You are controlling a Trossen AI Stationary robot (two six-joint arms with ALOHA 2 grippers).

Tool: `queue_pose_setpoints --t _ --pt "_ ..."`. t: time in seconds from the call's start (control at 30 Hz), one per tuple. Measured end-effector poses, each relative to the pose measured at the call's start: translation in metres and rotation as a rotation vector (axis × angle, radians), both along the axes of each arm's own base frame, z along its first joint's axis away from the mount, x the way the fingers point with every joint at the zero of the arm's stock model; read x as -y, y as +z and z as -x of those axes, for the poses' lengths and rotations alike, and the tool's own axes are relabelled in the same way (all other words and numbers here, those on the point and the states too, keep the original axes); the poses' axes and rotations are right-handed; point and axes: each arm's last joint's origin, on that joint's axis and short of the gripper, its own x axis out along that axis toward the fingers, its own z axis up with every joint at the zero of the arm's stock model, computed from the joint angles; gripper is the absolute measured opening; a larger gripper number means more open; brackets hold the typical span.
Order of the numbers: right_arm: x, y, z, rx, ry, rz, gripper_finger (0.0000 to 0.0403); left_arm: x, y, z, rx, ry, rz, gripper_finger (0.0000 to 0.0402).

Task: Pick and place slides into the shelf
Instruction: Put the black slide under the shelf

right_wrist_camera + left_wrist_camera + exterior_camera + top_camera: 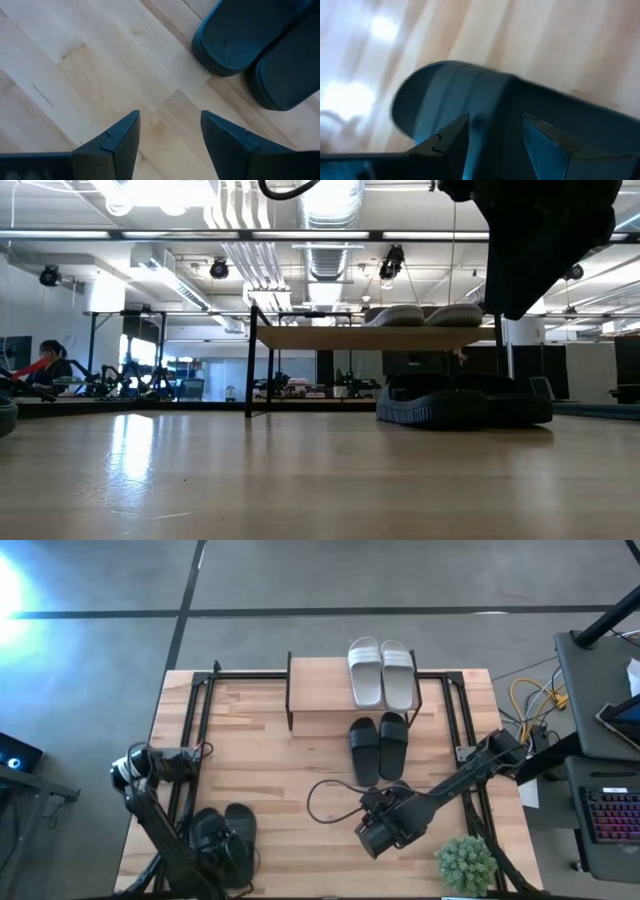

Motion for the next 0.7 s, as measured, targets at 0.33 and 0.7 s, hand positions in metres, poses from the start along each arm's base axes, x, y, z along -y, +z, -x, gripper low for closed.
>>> queue_pose_setpoints --t 0.33,0.7 --pt "0.001 0.000 0.001 -0.017 0.002 0.003 0.0201 -0.015 -0.033 -0.001 -0.057 0.053 -0.198 0.0144" --pt "0.011 0.035 0.016 0.168 -0.153 0.019 0.0201 -0.052 -0.034 -0.018 -0.020 -0.006 -0.318 0.0007"
